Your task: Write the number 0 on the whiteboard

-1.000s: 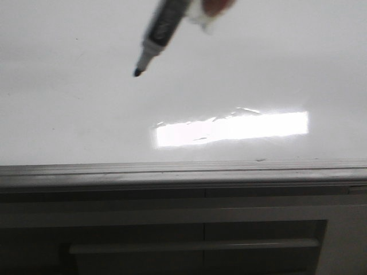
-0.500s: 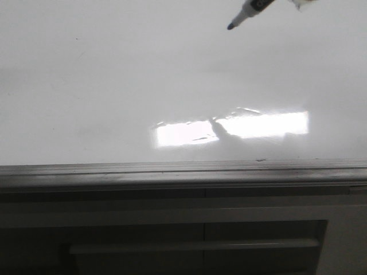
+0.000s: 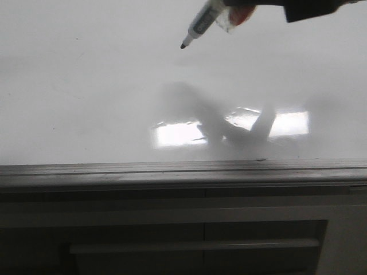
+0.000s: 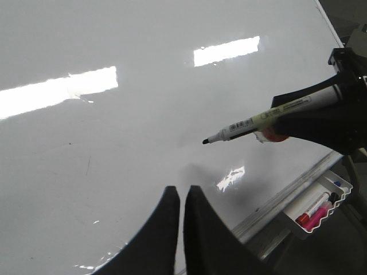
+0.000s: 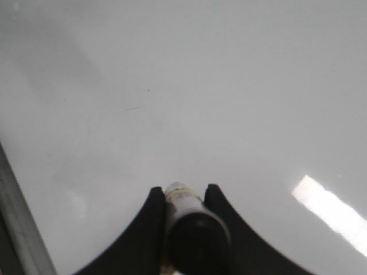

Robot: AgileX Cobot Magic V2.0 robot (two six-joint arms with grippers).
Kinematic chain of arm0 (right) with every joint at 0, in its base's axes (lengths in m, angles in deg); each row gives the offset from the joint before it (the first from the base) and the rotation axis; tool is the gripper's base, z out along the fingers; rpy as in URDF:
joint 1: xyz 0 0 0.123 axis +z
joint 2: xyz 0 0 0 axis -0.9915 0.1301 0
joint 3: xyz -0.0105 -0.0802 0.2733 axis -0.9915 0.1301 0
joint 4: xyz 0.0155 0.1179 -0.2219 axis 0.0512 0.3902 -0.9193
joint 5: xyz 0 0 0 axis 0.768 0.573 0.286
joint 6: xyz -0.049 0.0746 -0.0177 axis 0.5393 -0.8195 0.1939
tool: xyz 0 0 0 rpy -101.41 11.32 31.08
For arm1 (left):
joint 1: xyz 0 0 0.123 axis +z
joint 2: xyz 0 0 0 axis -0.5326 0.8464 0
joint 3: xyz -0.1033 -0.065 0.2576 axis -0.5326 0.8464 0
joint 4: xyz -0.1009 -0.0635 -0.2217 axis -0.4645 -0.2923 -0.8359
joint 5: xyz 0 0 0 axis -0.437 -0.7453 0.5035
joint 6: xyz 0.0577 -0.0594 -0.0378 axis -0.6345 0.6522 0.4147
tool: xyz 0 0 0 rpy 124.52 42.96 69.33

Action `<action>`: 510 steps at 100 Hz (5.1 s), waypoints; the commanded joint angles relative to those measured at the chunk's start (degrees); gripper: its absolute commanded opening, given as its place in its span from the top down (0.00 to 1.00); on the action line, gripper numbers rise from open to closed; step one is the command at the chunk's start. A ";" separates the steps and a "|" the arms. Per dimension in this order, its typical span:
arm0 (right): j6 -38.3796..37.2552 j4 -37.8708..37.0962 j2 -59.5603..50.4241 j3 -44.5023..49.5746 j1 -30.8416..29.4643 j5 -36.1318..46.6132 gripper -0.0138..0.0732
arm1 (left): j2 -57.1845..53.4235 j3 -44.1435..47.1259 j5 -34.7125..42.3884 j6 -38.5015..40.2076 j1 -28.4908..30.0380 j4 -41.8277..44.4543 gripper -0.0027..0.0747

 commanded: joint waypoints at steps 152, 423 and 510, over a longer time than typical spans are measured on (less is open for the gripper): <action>-0.25 7.38 7.27 -2.85 -1.51 -8.54 0.90 | 0.01 -1.63 5.87 0.61 -0.10 -1.25 0.99; -0.31 8.32 -0.04 -26.72 16.68 -37.37 0.90 | 8.30 -23.73 -34.62 -8.53 -0.10 9.90 0.47; 0.12 8.46 4.34 -29.69 27.61 -33.22 0.90 | 19.18 -31.99 -49.20 -12.58 -0.10 11.12 0.95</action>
